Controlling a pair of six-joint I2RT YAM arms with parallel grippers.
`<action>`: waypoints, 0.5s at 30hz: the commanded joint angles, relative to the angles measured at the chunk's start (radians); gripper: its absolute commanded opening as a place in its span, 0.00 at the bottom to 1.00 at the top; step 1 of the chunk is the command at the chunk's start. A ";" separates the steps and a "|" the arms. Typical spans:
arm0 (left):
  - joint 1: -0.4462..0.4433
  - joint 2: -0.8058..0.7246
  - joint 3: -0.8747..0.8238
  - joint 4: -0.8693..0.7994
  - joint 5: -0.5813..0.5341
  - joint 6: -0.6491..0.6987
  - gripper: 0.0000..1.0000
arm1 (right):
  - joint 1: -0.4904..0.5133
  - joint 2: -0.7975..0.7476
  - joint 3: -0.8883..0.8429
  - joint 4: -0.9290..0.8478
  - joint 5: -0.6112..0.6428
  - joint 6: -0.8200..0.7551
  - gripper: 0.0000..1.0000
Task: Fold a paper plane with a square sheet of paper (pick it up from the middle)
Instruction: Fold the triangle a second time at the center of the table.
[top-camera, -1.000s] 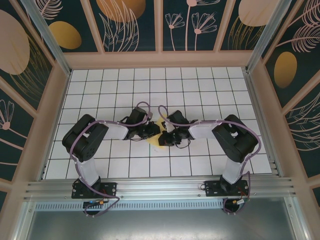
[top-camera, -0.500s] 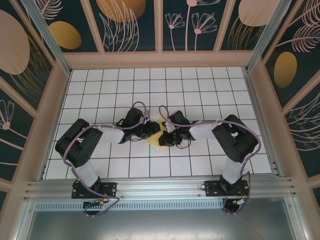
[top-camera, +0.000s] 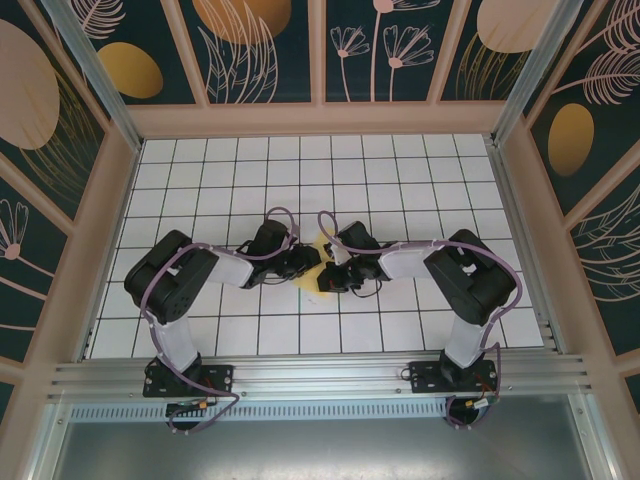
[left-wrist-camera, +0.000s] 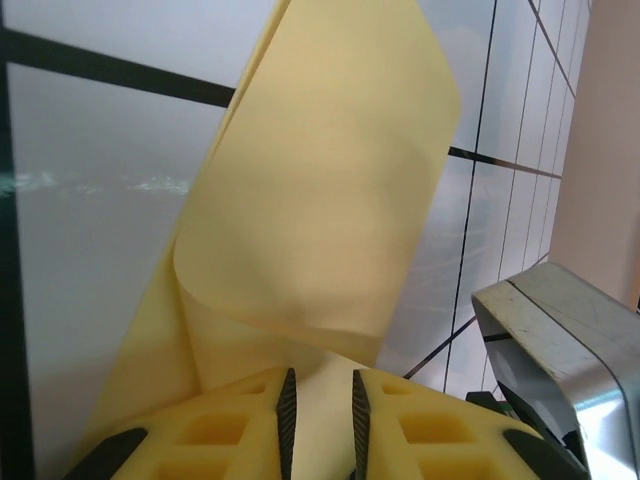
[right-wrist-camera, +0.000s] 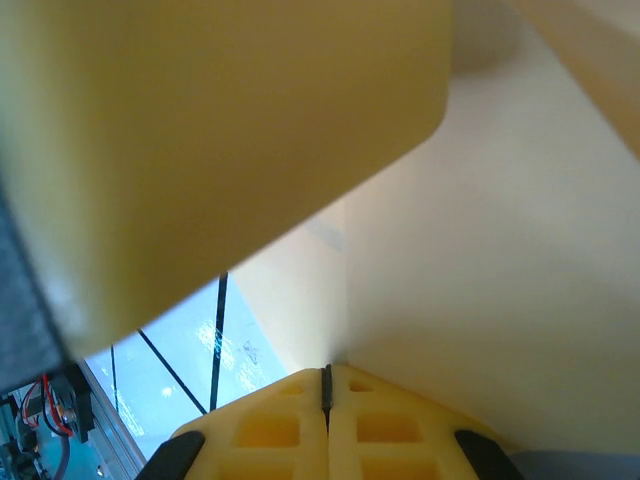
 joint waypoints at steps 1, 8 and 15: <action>0.006 0.014 -0.015 -0.001 -0.082 -0.012 0.22 | -0.002 0.016 -0.039 -0.063 0.031 -0.008 0.06; 0.034 -0.025 -0.043 -0.045 -0.158 -0.005 0.20 | -0.002 0.013 -0.056 -0.065 0.037 0.002 0.01; 0.052 -0.022 -0.015 -0.091 -0.191 0.003 0.20 | -0.002 -0.001 -0.069 -0.062 0.031 0.004 0.01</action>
